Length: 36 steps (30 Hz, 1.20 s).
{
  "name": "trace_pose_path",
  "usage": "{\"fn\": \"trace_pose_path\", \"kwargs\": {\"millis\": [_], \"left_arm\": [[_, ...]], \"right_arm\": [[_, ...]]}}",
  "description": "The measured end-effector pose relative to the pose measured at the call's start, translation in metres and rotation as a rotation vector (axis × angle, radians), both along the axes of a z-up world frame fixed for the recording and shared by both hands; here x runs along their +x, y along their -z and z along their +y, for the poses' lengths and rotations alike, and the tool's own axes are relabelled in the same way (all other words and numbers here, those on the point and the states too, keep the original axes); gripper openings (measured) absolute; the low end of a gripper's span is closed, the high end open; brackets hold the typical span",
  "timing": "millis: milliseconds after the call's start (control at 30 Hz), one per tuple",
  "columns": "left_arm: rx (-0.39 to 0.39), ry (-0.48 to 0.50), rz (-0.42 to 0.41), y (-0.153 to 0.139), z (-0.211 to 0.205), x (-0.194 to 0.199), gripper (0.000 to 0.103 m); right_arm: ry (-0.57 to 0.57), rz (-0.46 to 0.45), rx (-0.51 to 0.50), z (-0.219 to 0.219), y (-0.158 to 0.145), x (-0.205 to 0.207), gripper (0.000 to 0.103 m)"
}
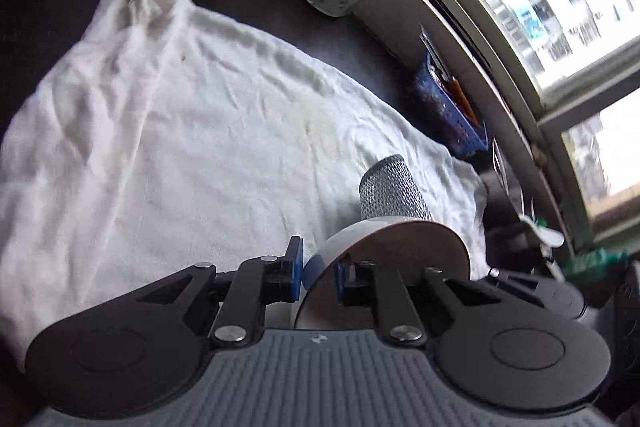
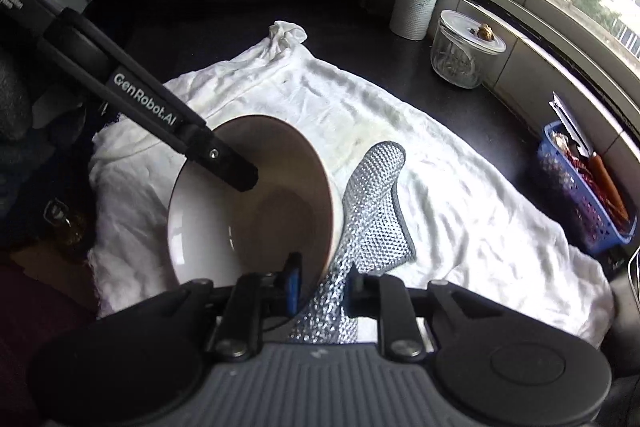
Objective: Clean bowl
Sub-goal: 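Keep scrubbing the bowl's outer wall with the mesh pad in the right gripper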
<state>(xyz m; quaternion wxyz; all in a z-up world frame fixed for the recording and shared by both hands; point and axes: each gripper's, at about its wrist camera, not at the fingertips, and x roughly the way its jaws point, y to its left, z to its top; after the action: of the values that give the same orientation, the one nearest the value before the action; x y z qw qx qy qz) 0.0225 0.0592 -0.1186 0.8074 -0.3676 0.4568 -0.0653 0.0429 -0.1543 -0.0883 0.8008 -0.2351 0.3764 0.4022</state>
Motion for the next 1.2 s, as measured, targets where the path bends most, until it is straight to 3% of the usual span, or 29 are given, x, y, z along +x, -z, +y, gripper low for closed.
{"fn": "trace_pose_path", "kwargs": {"millis": [167, 300, 367, 433, 500, 533, 567, 700, 867, 967, 1033, 1100, 1200], "left_arm": [[-0.287, -0.182, 0.146, 0.036, 0.017, -0.008, 0.017], [-0.422, -0.276, 0.21, 0.056, 0.017, -0.017, 0.017], [-0.403, -0.252, 0.195, 0.055, 0.016, -0.015, 0.017], [-0.306, -0.165, 0.156, 0.044, 0.011, -0.008, 0.016], [-0.083, -0.014, 0.093, 0.023, -0.002, 0.001, 0.016], [0.096, 0.097, 0.045, 0.007, -0.017, 0.005, 0.016], [0.224, 0.179, 0.008, -0.004, -0.029, 0.008, 0.016], [0.543, 0.431, -0.122, -0.033, -0.065, 0.013, 0.016], [0.752, 0.673, -0.24, -0.051, -0.096, 0.014, 0.009], [0.839, 0.722, -0.304, -0.054, -0.108, 0.007, 0.008], [0.89, 0.703, -0.379, -0.054, -0.112, -0.001, 0.008], [0.901, 0.68, -0.41, -0.049, -0.113, -0.002, 0.008], [0.8, 0.576, -0.367, -0.043, -0.101, 0.003, 0.007]], "right_arm": [[0.088, 0.07, 0.08, -0.005, 0.001, 0.002, 0.03], [0.126, 0.081, 0.108, -0.01, -0.003, 0.005, 0.031], [0.131, 0.067, 0.106, -0.01, -0.005, 0.005, 0.031], [0.125, 0.047, 0.094, -0.009, -0.006, 0.004, 0.03], [0.102, 0.013, 0.059, -0.006, -0.004, 0.003, 0.028], [0.089, -0.005, 0.04, -0.004, -0.003, 0.002, 0.026], [0.074, -0.028, 0.017, -0.003, -0.002, 0.001, 0.023], [0.011, -0.09, -0.047, -0.001, 0.0, -0.002, 0.018], [-0.067, -0.114, -0.08, 0.002, -0.003, 0.0, 0.012], [-0.096, -0.13, -0.097, 0.005, -0.006, 0.003, 0.011], [-0.093, -0.151, -0.097, 0.005, -0.008, 0.004, 0.009], [-0.071, -0.19, -0.092, 0.004, -0.013, 0.005, 0.009], [-0.053, -0.194, -0.094, 0.005, -0.011, 0.006, 0.011]]}}
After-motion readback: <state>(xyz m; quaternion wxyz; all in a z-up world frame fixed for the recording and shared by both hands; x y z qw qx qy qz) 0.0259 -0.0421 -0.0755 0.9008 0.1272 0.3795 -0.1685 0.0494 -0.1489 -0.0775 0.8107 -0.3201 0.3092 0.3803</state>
